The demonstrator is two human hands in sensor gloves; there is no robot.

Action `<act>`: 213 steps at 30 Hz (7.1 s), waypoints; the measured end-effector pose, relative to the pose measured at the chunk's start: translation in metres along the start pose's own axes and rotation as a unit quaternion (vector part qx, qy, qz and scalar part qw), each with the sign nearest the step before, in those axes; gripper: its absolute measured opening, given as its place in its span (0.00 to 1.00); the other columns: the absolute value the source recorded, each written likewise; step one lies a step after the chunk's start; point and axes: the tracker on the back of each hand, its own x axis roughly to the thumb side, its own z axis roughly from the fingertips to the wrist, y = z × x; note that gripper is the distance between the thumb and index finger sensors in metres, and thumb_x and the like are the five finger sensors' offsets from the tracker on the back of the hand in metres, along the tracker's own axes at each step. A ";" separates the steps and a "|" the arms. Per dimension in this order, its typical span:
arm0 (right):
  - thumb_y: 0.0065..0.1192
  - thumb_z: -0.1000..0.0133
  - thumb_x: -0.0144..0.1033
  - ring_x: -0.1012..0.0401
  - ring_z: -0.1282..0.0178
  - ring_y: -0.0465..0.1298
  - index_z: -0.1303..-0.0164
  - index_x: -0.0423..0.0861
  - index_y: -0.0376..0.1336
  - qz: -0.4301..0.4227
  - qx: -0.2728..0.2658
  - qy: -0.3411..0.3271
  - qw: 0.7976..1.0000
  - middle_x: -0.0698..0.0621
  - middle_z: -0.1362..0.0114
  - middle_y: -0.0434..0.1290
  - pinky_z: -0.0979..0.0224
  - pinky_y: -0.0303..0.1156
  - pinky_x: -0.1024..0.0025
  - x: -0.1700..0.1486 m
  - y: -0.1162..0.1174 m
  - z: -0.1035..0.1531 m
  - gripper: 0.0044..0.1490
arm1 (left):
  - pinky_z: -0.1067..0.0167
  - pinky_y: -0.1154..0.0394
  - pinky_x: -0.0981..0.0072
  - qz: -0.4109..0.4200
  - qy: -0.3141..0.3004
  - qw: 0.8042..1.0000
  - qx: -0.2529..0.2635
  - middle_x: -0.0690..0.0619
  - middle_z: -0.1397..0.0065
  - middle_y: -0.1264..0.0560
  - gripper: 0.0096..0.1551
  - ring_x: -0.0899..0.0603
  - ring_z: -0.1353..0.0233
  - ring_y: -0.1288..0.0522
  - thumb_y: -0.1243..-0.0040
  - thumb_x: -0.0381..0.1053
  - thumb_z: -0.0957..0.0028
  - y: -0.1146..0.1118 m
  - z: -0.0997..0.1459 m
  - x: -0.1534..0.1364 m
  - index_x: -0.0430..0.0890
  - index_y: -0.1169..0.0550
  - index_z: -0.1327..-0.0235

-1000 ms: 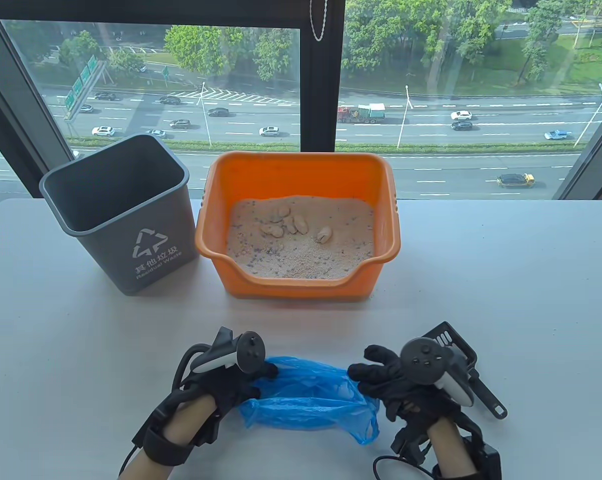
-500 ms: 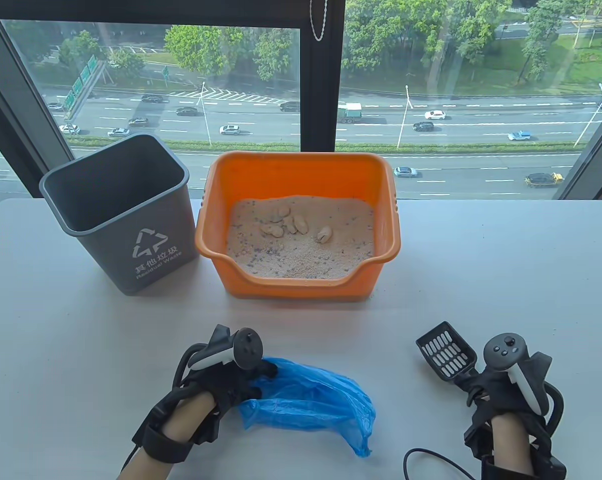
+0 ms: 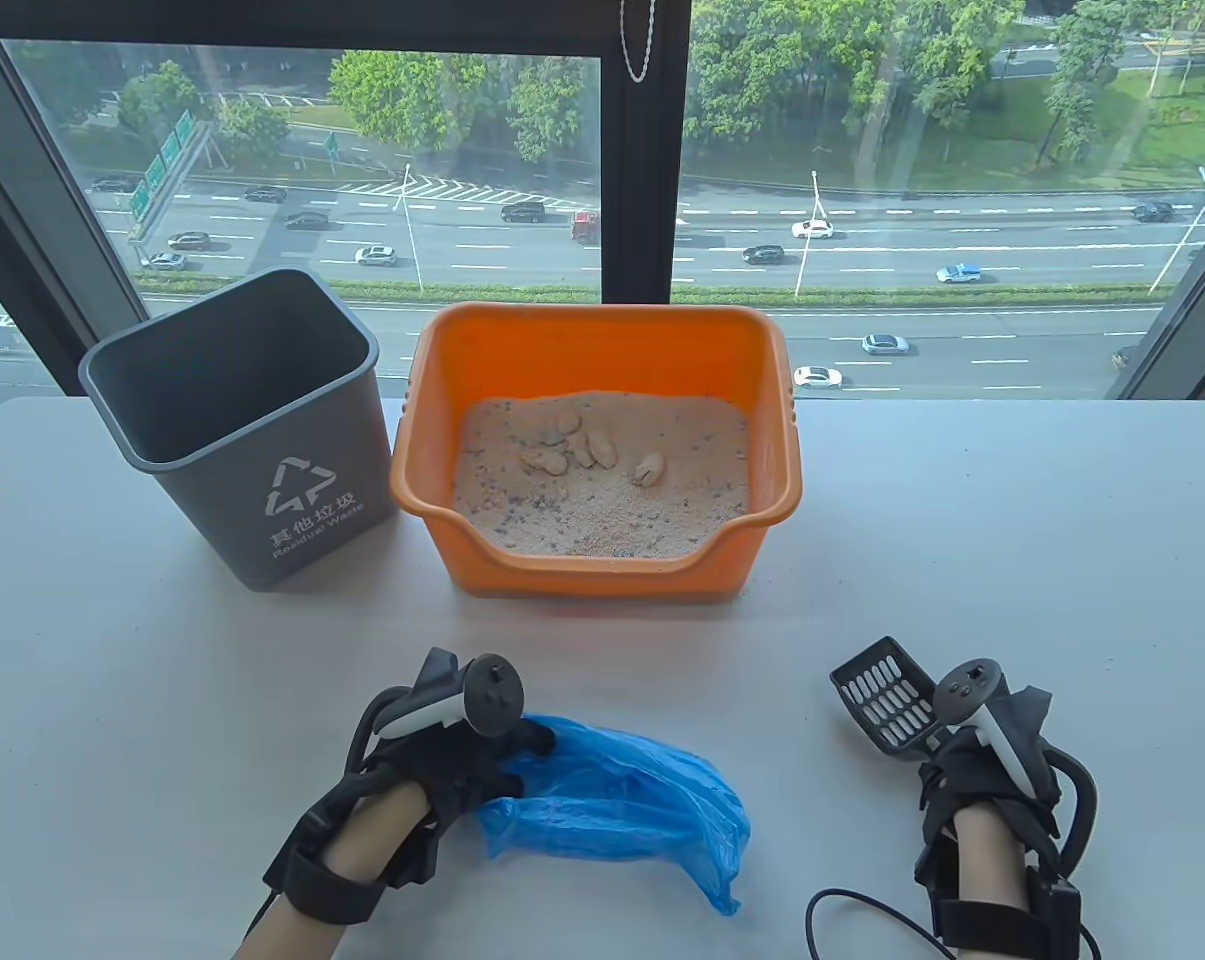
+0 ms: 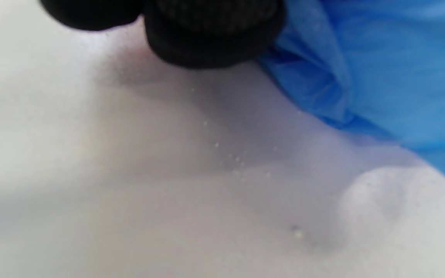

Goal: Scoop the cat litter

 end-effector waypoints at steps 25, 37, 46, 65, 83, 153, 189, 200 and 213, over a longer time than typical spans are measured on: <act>0.60 0.50 0.49 0.68 0.79 0.75 0.41 0.33 0.61 -0.121 -0.067 -0.246 0.959 0.32 0.45 0.69 0.70 0.75 0.69 0.249 -0.087 0.101 0.38 | 0.62 0.21 0.65 0.010 -0.004 1.000 -0.003 0.57 0.56 0.22 0.36 0.56 0.70 0.19 0.38 0.59 0.46 0.000 -0.001 -0.001 0.80 0.44 0.33; 0.63 0.49 0.50 0.73 0.87 0.73 0.46 0.30 0.66 0.097 -0.073 -0.034 0.992 0.36 0.59 0.75 0.80 0.74 0.75 0.357 -0.071 0.031 0.38 | 0.63 0.21 0.65 0.032 -0.009 0.999 -0.015 0.57 0.57 0.22 0.36 0.56 0.70 0.19 0.38 0.59 0.46 0.000 -0.003 -0.005 0.81 0.45 0.34; 0.53 0.50 0.53 0.75 0.84 0.72 0.42 0.34 0.59 0.025 -0.178 -0.015 0.984 0.42 0.54 0.73 0.76 0.74 0.76 0.353 -0.064 0.010 0.39 | 0.62 0.21 0.65 0.033 -0.009 0.999 -0.015 0.58 0.57 0.22 0.36 0.57 0.70 0.19 0.38 0.59 0.46 0.000 -0.003 -0.005 0.81 0.45 0.34; 0.58 0.52 0.49 0.69 0.79 0.74 0.40 0.35 0.59 -0.010 -0.282 -0.112 0.953 0.39 0.50 0.71 0.70 0.75 0.69 0.329 -0.080 0.055 0.38 | 0.63 0.21 0.65 0.041 -0.011 0.999 -0.019 0.58 0.57 0.22 0.36 0.57 0.70 0.19 0.38 0.59 0.46 0.000 -0.004 -0.007 0.81 0.45 0.34; 0.58 0.51 0.49 0.70 0.79 0.74 0.40 0.36 0.59 -0.055 -0.256 -0.148 0.954 0.39 0.50 0.72 0.69 0.75 0.69 0.315 -0.088 0.066 0.37 | 0.62 0.21 0.66 0.083 -0.021 0.996 -0.030 0.59 0.58 0.23 0.35 0.58 0.71 0.20 0.38 0.60 0.46 -0.003 -0.009 -0.017 0.82 0.44 0.35; 0.68 0.53 0.48 0.67 0.81 0.75 0.41 0.36 0.68 0.000 -0.058 -0.335 0.941 0.35 0.51 0.76 0.72 0.75 0.66 0.201 -0.104 0.182 0.37 | 0.62 0.21 0.65 0.059 -0.020 0.997 -0.047 0.59 0.59 0.23 0.46 0.57 0.70 0.20 0.36 0.61 0.48 -0.009 -0.009 -0.009 0.76 0.53 0.29; 0.54 0.49 0.41 0.69 0.73 0.71 0.32 0.33 0.50 -0.047 -0.059 -0.116 0.990 0.36 0.44 0.66 0.64 0.73 0.68 0.395 -0.064 -0.012 0.41 | 0.62 0.21 0.65 0.063 -0.022 0.996 -0.055 0.59 0.59 0.23 0.46 0.57 0.71 0.20 0.36 0.60 0.48 -0.008 -0.010 -0.009 0.76 0.53 0.29; 0.55 0.50 0.42 0.70 0.74 0.71 0.32 0.33 0.51 -0.057 -0.170 -0.183 0.967 0.37 0.45 0.68 0.65 0.74 0.69 0.364 -0.083 0.016 0.41 | 0.62 0.21 0.65 0.062 -0.022 0.996 -0.055 0.59 0.59 0.23 0.46 0.57 0.71 0.20 0.36 0.60 0.48 -0.008 -0.010 -0.009 0.76 0.53 0.29; 0.54 0.50 0.42 0.70 0.73 0.71 0.32 0.34 0.52 -0.114 -0.183 -0.199 0.956 0.37 0.44 0.68 0.65 0.74 0.69 0.343 -0.090 0.035 0.40 | 0.62 0.21 0.65 0.061 -0.021 0.996 -0.054 0.59 0.59 0.23 0.46 0.57 0.71 0.20 0.36 0.61 0.48 -0.008 -0.010 -0.008 0.76 0.53 0.29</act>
